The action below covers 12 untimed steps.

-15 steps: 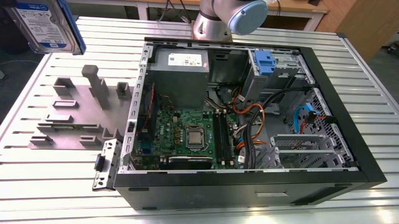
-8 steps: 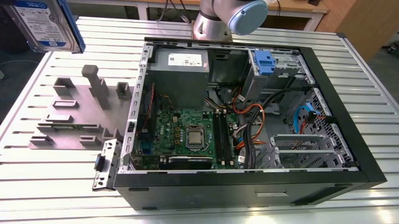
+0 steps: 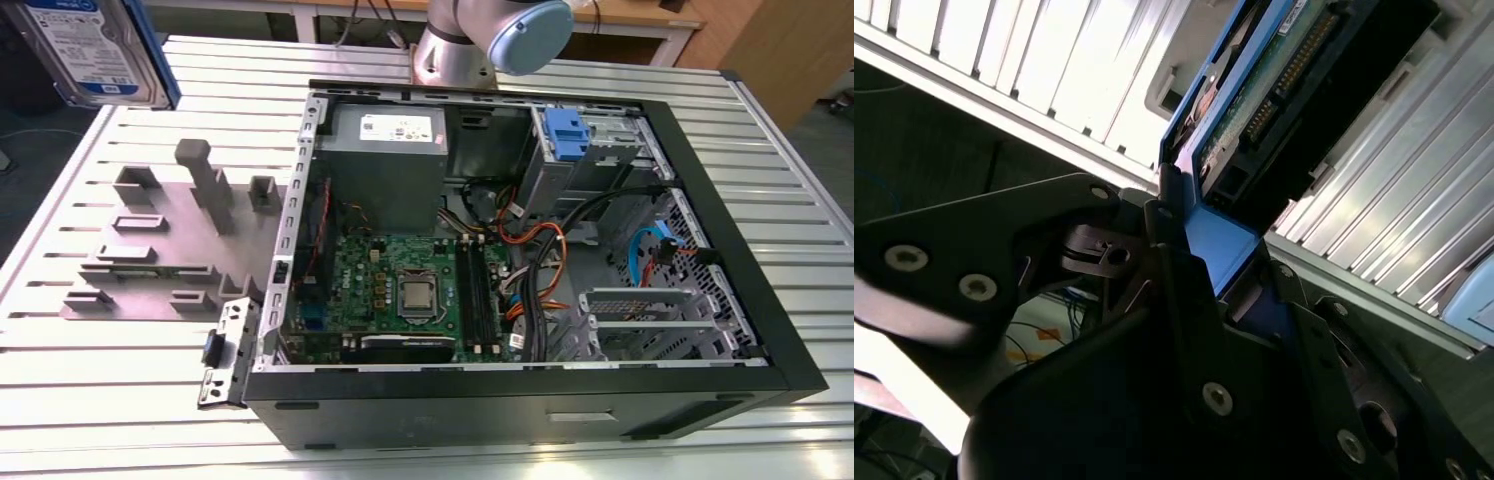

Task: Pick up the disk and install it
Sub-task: 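Pick up the disk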

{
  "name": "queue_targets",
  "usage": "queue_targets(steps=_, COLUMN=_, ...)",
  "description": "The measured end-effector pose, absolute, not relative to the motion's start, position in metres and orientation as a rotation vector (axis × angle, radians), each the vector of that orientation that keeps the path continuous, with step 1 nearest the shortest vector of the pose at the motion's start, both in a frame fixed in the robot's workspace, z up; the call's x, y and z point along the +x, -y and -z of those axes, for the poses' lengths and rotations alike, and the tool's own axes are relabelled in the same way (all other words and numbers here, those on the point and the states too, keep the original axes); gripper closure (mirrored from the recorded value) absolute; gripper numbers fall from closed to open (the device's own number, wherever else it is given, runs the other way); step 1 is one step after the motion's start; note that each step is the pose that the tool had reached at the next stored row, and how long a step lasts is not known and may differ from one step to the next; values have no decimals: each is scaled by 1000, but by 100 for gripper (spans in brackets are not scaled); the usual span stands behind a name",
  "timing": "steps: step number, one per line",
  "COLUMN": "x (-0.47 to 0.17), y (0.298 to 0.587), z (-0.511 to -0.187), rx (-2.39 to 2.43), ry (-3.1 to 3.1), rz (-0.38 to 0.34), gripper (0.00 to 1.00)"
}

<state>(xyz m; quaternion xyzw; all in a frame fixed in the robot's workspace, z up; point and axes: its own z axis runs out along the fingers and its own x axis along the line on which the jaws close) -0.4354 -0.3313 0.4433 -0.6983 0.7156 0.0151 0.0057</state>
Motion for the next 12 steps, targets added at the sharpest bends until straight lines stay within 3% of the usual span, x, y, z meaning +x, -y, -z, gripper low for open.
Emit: queue_targets(steps=12, x=-435, y=331, z=-459, rx=-2186, ry=-2240, rz=-47, gripper=64)
